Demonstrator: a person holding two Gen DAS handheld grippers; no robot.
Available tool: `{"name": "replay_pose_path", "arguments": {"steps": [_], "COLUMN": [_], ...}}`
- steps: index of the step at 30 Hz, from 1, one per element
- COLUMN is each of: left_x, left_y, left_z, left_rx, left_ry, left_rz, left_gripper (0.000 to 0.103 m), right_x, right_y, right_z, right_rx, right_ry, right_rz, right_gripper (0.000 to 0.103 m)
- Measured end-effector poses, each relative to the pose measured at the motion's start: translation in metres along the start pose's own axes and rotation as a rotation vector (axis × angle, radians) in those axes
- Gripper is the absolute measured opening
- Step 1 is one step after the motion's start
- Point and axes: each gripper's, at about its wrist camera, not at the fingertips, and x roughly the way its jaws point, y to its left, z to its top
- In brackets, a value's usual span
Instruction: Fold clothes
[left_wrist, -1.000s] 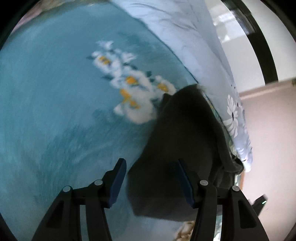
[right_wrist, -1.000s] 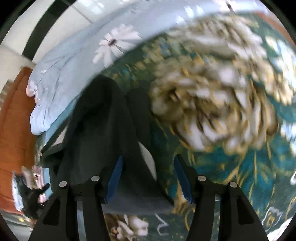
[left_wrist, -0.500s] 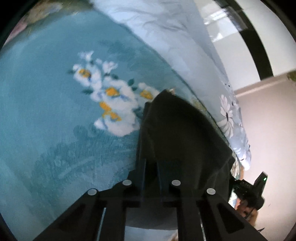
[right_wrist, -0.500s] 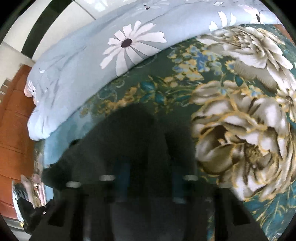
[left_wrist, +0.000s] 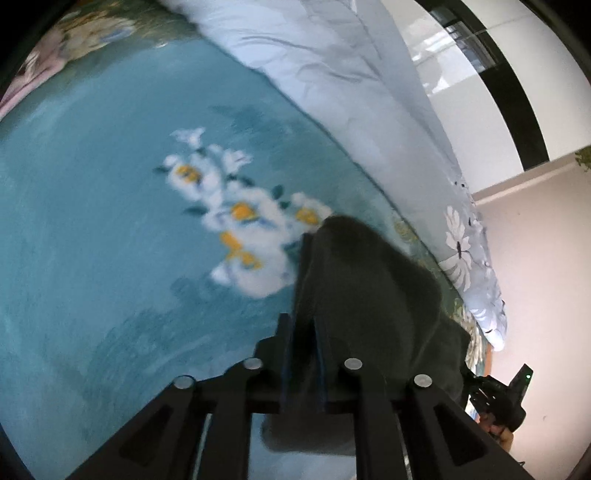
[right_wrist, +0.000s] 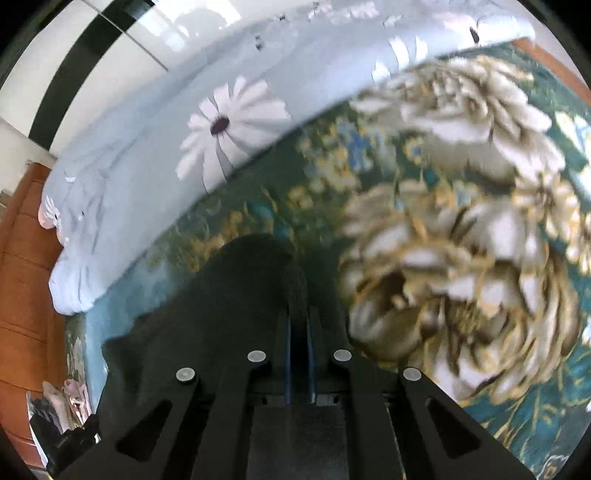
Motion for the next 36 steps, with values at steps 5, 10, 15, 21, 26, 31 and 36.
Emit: {"name": "replay_pose_path", "arguments": {"steps": [5,10,15,21,26,31,36], "left_x": [-0.019,-0.014,0.019,0.048,0.062,0.059,0.061], "left_y": [0.030,0.039,0.024,0.011,0.004,-0.008,-0.018], "left_z": [-0.035,-0.092,-0.104,-0.092,-0.082,-0.072,-0.072], "left_rx": [-0.170,-0.278,-0.276,-0.336,-0.420,-0.433,-0.337], "left_ry": [-0.001,0.065,0.144,0.132,0.085,0.053,0.068], "left_rz": [-0.148,-0.244,-0.247,-0.275,-0.327,-0.352,-0.314], "left_gripper": [0.055,0.064,0.069,0.070,0.077,0.076,0.077], "right_x": [-0.002,-0.038,-0.050,-0.022,-0.009,-0.006,-0.015], "right_y": [-0.008,-0.048,-0.102,-0.102,-0.071,-0.052,-0.033], "right_z": [-0.008,-0.029,-0.087,-0.117,-0.108,-0.097,-0.101], "right_rx": [-0.002,0.120,0.263,0.355,0.307,0.312,0.285], "right_ry": [0.014,-0.034,0.062,0.095,0.060,-0.042,-0.054], "right_rz": [0.001,0.128,0.192,0.319,0.384,0.380,0.426], "right_gripper": [0.032,0.074,0.078,0.087,0.096,0.096,0.095]}}
